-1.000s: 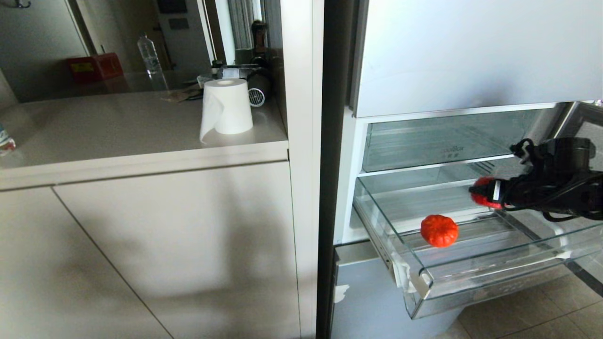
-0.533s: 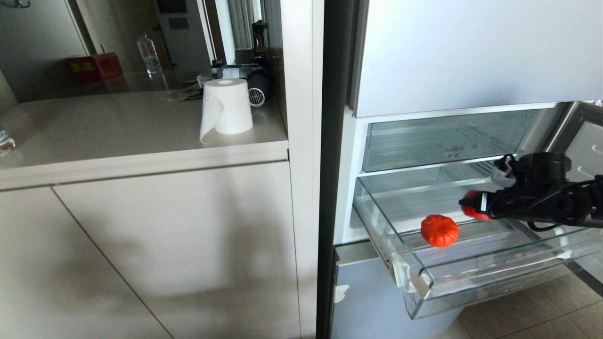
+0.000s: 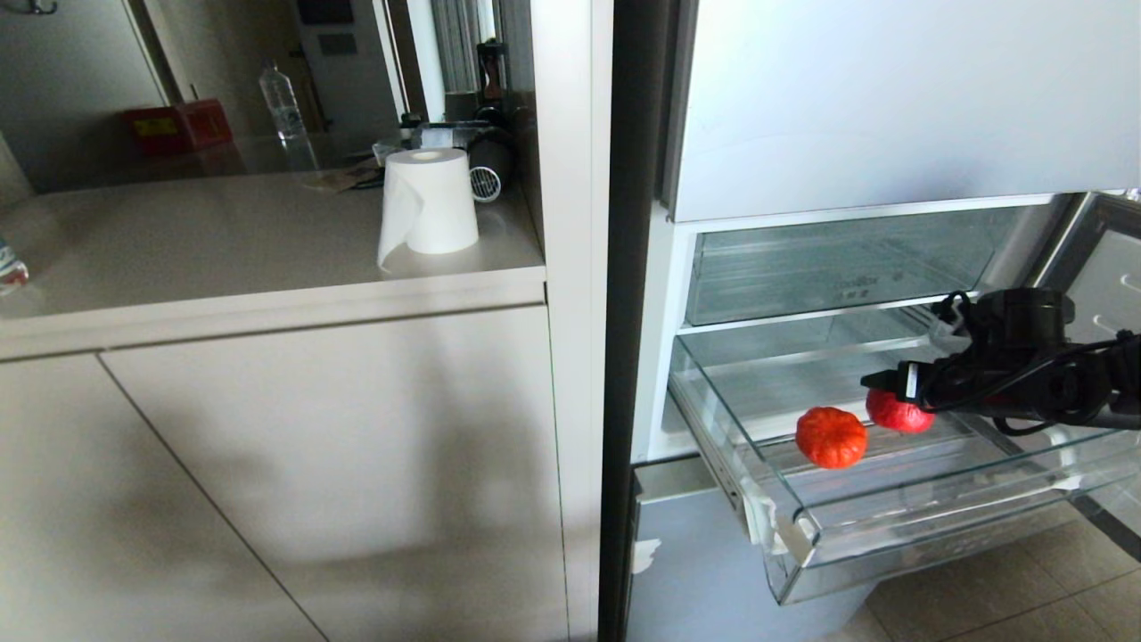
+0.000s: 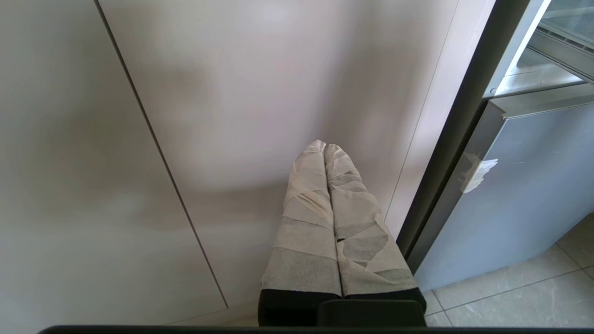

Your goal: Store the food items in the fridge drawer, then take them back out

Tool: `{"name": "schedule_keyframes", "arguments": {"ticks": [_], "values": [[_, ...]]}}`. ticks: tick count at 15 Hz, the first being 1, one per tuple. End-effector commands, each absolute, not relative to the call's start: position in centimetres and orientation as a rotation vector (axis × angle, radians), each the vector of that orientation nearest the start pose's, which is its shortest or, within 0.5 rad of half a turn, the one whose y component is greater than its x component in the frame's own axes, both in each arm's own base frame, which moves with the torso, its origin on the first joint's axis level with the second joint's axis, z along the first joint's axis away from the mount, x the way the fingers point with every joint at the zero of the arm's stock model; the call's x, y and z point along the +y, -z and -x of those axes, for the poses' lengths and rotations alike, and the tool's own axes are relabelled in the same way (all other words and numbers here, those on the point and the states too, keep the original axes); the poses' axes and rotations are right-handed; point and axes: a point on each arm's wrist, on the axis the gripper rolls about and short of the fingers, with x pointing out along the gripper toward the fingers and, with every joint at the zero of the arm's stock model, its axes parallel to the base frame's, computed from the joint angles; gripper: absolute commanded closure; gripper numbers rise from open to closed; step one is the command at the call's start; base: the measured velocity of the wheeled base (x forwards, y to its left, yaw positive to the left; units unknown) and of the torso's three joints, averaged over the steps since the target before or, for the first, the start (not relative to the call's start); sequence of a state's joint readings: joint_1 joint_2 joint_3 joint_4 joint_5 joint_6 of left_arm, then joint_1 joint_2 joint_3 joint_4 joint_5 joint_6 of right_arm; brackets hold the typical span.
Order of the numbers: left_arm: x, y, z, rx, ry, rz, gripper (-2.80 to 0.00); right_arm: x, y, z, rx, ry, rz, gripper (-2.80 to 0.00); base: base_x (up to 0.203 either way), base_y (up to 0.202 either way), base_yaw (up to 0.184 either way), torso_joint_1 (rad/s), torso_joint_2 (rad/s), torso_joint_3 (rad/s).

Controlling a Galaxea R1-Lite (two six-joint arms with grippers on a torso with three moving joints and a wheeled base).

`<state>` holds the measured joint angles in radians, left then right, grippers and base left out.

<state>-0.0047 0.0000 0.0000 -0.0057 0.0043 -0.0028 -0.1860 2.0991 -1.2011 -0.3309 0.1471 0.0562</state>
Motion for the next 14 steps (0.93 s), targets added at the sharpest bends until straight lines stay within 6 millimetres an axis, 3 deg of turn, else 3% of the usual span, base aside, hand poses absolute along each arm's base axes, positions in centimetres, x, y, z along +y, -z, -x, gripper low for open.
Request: {"name": "schedule_keyframes", "arguments": {"ticks": [1,6,10,14], "values": [[0.0,-7.6,2.3,-0.005,0.0,0.003,0.0,-7.1,-12.0,-39.8,0.544,0.051,-0.147,-2.8,0.0,0.0,0.0,0.0,0.0,0.0],[0.0,-7.6,2.3,-0.005,0.0,0.003,0.0,-7.0,-12.9,-39.3,0.525,0.052,-0.148,-2.8,0.0,0.0,0.0,0.0,0.0,0.0],[0.0,-7.6,2.3,-0.005,0.0,0.003,0.0,-6.7,-15.0,-37.6,0.487,0.052,-0.147,-2.8,0.0,0.0,0.0,0.0,0.0,0.0],[0.0,-7.6,2.3,-0.005,0.0,0.003,0.0,-6.6,-15.3,-37.0,0.484,0.051,-0.146,-2.8,0.0,0.0,0.0,0.0,0.0,0.0]]}}
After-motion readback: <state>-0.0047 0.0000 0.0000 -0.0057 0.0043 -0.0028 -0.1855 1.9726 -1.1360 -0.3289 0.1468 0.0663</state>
